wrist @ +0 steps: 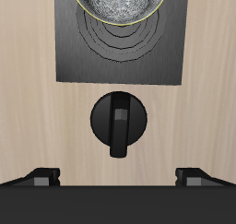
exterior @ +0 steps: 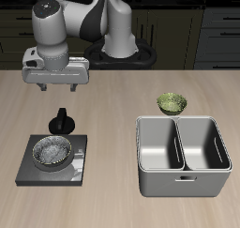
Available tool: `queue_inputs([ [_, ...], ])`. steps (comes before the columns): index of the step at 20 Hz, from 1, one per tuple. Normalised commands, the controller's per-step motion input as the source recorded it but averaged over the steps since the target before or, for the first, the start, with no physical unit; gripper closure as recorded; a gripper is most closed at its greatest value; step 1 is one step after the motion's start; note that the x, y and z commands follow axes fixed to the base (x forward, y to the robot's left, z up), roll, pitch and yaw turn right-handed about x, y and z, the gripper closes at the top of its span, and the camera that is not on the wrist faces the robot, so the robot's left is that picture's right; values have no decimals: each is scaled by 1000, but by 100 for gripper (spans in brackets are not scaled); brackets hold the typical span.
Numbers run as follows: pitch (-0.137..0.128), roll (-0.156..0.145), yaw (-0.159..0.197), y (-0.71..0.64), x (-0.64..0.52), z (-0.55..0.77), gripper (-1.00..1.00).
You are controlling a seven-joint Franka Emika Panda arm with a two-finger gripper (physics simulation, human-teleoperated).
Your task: Place the black bowl on the flat stove and turn on the flat stove
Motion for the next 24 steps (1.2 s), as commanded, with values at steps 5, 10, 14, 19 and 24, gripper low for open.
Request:
queue_inputs([
  [5, -8, 37, 44, 161, -308, -32, -100],
  [10, -28, 3, 23, 0, -154, 101, -100],
  [14, -31, -15, 1, -81, 61, 49, -100],
  [19, -11, -5, 12, 2, 78, -43, -100],
  [24, 0, -4, 14, 17, 112, -194, -100],
])
